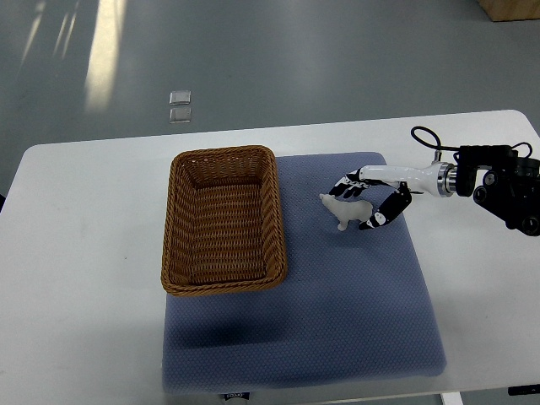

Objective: Place white bear in brown basket with right hand
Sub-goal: 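Close the right hand fingers around the white polar bear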

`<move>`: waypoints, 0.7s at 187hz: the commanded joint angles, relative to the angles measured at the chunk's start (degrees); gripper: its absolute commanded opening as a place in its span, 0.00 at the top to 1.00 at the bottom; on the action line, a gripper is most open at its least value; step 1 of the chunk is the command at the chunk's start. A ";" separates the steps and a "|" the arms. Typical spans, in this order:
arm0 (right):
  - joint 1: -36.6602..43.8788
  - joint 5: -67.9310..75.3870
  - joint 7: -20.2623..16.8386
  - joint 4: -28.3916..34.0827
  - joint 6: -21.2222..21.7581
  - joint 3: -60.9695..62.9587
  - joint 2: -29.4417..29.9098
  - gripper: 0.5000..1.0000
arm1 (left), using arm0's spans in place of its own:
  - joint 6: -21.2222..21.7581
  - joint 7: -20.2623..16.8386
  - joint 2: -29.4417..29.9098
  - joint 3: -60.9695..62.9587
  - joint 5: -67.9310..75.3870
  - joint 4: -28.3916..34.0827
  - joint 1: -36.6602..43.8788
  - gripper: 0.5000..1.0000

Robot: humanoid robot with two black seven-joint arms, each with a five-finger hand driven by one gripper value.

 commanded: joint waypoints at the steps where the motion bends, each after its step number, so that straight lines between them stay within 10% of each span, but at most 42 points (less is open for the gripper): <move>1: 0.18 0.00 -0.16 0.00 -0.88 -0.46 0.09 0.41 | 0.00 0.05 0.00 0.00 0.00 -0.08 0.00 0.00; 66: 1.76 0.00 -0.16 0.00 -1.32 -3.28 0.89 0.64 | 0.00 -0.04 0.00 0.00 0.00 -0.08 -0.09 0.00; 98: 2.11 0.09 -0.08 0.00 -2.82 -4.86 0.89 0.99 | 0.00 0.05 0.00 0.00 0.00 -0.08 -0.09 0.00; 131: 2.38 0.09 -0.08 0.00 -3.52 -4.68 0.80 1.00 | 0.09 -0.04 0.00 0.09 0.00 -0.08 -0.09 0.00</move>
